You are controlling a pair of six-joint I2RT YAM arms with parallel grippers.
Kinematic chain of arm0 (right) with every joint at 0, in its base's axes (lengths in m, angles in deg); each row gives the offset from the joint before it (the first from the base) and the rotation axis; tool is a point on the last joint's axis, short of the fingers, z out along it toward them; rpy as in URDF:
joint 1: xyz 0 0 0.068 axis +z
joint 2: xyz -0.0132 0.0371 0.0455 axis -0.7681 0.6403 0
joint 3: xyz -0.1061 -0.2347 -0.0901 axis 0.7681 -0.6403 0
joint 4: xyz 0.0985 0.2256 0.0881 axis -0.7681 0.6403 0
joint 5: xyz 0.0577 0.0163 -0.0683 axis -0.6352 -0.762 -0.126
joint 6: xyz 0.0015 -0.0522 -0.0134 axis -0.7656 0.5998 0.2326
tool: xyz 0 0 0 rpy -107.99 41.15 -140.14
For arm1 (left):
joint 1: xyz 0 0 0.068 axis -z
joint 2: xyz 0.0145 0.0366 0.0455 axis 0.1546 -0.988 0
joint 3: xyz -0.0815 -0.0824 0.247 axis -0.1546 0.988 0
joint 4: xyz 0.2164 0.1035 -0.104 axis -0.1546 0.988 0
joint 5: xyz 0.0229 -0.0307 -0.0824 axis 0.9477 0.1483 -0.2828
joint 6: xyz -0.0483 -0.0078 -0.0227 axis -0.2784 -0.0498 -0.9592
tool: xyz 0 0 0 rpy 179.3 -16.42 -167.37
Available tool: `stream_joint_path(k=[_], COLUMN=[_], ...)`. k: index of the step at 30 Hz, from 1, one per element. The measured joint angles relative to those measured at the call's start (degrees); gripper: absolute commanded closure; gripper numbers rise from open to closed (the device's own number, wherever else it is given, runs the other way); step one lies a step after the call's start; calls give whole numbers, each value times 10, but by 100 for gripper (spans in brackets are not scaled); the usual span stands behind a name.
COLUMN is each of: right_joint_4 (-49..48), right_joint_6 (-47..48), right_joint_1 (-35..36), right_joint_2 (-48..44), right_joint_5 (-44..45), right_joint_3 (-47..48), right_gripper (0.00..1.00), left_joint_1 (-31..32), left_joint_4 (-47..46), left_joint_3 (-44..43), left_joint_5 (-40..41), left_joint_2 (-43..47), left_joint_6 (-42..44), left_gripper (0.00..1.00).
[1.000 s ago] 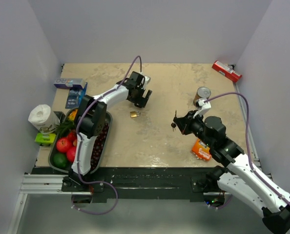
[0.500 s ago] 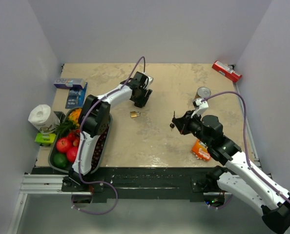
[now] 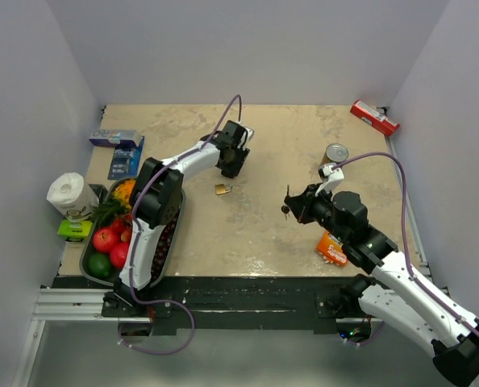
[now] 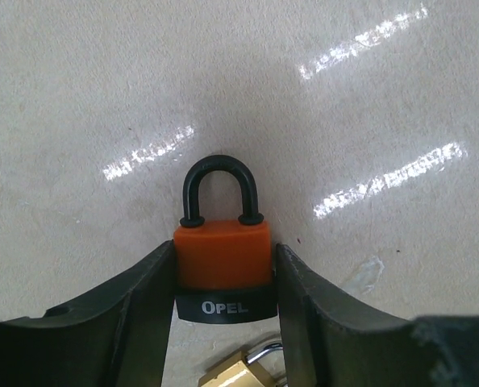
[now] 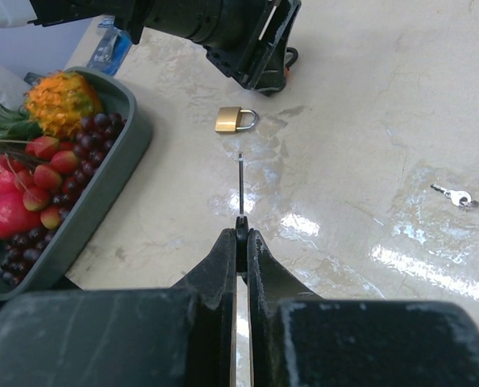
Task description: Unlock with the key
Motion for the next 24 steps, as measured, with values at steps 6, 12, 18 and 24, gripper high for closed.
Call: stream_joint_path(k=[6, 12, 18, 24], right_joint_4=[13, 31, 46, 18], right_joint_6=[3, 14, 20, 8], right_joint_1=[0, 0, 0, 3], right_joint_2=[-12, -19, -18, 23], right_joint_5=[1, 30, 45, 27], right_joint_3=[0, 0, -9, -10], right_gripper=[100, 100, 100, 100], left_joint_1=[-6, -45, -111, -113], left_joint_4=[-25, -72, -181, -305], left_joint_3=[72, 213, 356, 450], left_joint_5=[-48, -173, -255, -340], left_joint_2=[47, 153, 308, 406], left_joint_6=[-17, -82, -163, -252], left_gripper=[100, 100, 100, 100])
